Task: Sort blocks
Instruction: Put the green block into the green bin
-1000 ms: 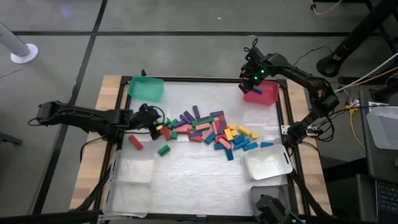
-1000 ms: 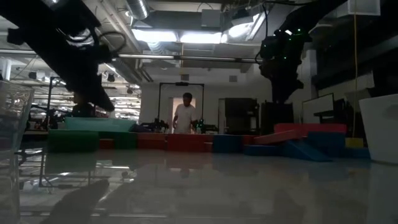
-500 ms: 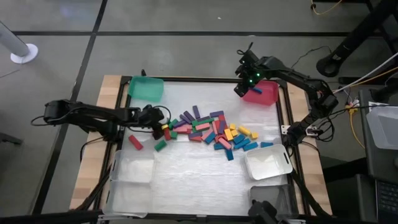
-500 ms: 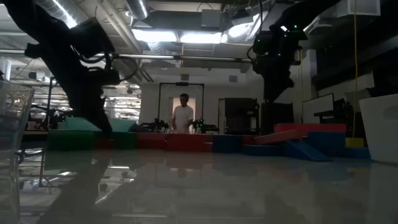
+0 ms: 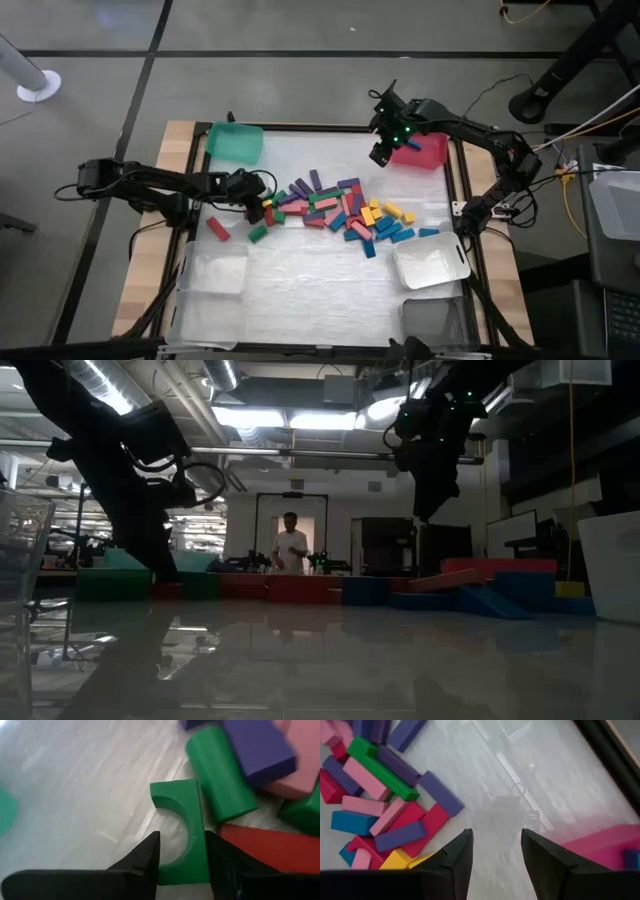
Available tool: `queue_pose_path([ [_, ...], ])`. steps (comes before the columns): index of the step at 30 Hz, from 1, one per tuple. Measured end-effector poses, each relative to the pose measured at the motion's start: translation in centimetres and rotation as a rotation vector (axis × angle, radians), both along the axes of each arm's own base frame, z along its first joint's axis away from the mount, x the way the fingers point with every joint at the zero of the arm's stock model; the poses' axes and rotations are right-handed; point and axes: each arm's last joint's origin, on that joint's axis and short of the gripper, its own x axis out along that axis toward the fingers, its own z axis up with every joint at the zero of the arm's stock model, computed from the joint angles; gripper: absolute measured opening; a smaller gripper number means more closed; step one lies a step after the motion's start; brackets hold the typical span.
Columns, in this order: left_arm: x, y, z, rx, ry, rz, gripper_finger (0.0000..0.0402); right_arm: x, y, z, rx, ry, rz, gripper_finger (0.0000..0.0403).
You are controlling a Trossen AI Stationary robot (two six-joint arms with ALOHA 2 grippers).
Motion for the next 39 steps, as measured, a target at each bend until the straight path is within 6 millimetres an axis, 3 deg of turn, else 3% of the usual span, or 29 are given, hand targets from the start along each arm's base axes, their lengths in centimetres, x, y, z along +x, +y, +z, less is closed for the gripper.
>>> queue_pose_path([
  [8,1.3,0.3,1.5,0.016,-0.094,-0.004,0.0110,1.4,2.2,0.0,0.000,0.000,0.082,0.0168],
  [15,3.2,0.8,4.4,0.074,-0.177,-0.024,0.0110,2.8,4.6,0.0,0.000,0.000,0.171,0.0168],
  [22,3.8,3.6,7.9,0.226,-0.225,0.088,0.0110,4.0,7.5,0.0,0.002,0.001,0.266,0.0168],
  [30,0.0,8.0,10.0,0.286,-0.163,0.335,0.0110,5.0,10.6,0.0,0.006,0.001,0.358,0.0168],
  [39,-4.3,10.9,8.8,0.226,-0.021,0.557,0.0117,5.6,13.2,0.0,-0.044,0.030,0.384,0.0168],
])
